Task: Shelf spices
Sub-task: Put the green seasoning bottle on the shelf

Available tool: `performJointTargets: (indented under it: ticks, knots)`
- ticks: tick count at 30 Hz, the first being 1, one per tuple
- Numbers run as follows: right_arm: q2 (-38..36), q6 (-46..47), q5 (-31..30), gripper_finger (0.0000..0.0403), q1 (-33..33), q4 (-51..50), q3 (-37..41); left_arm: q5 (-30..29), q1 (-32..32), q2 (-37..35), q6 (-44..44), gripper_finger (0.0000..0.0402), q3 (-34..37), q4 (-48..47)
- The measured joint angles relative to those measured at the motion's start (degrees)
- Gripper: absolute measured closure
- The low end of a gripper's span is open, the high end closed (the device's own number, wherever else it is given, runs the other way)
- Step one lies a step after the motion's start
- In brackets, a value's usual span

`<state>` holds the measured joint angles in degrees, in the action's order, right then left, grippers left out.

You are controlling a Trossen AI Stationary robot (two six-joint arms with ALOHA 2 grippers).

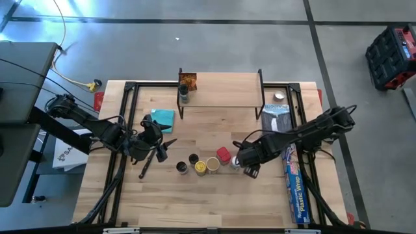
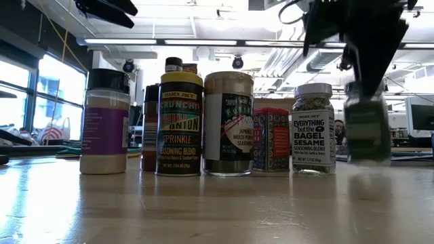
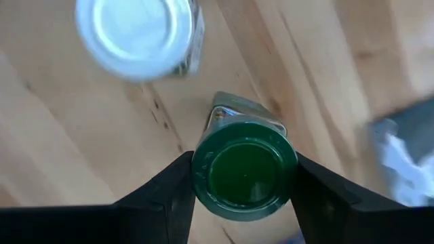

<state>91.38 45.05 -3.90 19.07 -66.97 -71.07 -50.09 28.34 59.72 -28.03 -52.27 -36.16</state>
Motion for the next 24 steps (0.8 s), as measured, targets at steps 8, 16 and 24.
performJointTargets:
  ticks: [8,16,24]
  knots:
    - [-0.47,-13.79,-5.20,0.0213,-5.01,-18.71,-20.36,0.00,0.00,0.00,0.05,0.0135,0.00,0.02]
    - [-0.39,-41.83,-6.80,0.0213,-23.83,-22.18,-37.66,0.00,0.00,0.00,0.11,0.0135,0.00,0.02]
    - [0.25,-71.08,-0.45,0.0213,-48.12,-18.33,-40.65,0.00,-0.10,-0.01,0.16,0.0135,0.00,0.05]
